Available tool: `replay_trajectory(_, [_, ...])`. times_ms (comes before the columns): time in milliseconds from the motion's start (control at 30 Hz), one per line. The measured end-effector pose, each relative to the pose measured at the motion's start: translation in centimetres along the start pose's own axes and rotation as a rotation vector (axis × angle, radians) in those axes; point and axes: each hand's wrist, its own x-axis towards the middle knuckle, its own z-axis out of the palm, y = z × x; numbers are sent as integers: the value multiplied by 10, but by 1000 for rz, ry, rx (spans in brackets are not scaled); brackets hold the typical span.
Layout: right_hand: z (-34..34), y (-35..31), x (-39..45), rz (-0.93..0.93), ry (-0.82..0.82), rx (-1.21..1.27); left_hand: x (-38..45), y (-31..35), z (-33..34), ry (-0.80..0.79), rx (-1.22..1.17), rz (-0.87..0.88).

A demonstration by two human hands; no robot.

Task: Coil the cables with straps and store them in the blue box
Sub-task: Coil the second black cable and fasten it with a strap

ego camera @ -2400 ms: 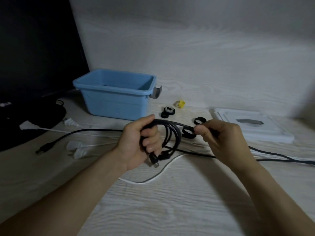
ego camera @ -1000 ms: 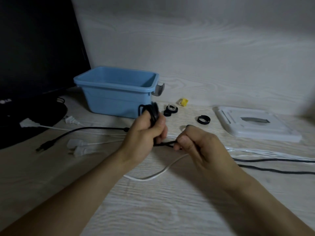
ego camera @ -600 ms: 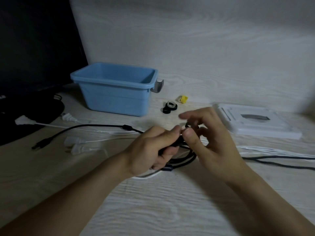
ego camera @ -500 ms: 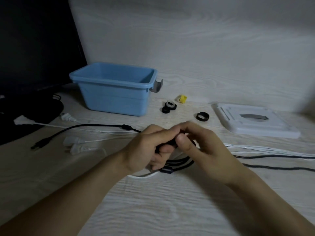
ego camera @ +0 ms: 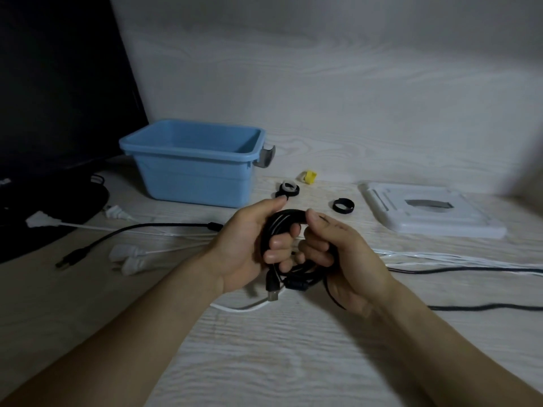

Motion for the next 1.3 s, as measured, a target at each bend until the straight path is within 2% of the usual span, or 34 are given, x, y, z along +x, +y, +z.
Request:
replay_trajectory(133, [-2,3,0,28,-7,57,-1,-7,-4,-61,-20,8])
replay_trajectory(233, [-3,3,-3,53,-14,13,-4,-13,-13,-207,-101,-10])
replay_trajectory(300, [1,2,-5,60,46,-36,-5,-18,-16,-270,-191,-45])
replay_trajectory(367, [4,-1,-6,92,159,-39,-3,-24,-13,-255,-219,-69])
replay_trajectory(467, [4,-3,-7,176,274,-9,2,-30,2,-143,-173,-68])
replay_trajectory(567, [-5,1,0,183,293,-4,8,-30,9,-53,-112,-42])
replay_trajectory(667, [-14,8,4,111,222,-38,12,-28,6,3,-78,-30])
replay_trajectory(733, [-16,11,5,23,170,-146,12,-30,2,61,-144,-13])
replay_trajectory(867, [-28,10,5,-267,124,-751,12,-30,-10,178,-231,76])
replay_trajectory(900, [-31,9,5,-297,122,-820,11,-27,-13,199,-248,106])
replay_trajectory(1133, [-41,-5,5,-402,280,-1131,7,1,-38,328,-446,265])
replay_trajectory(1300, [-46,-10,6,-371,375,-1378,12,8,-47,429,-540,352])
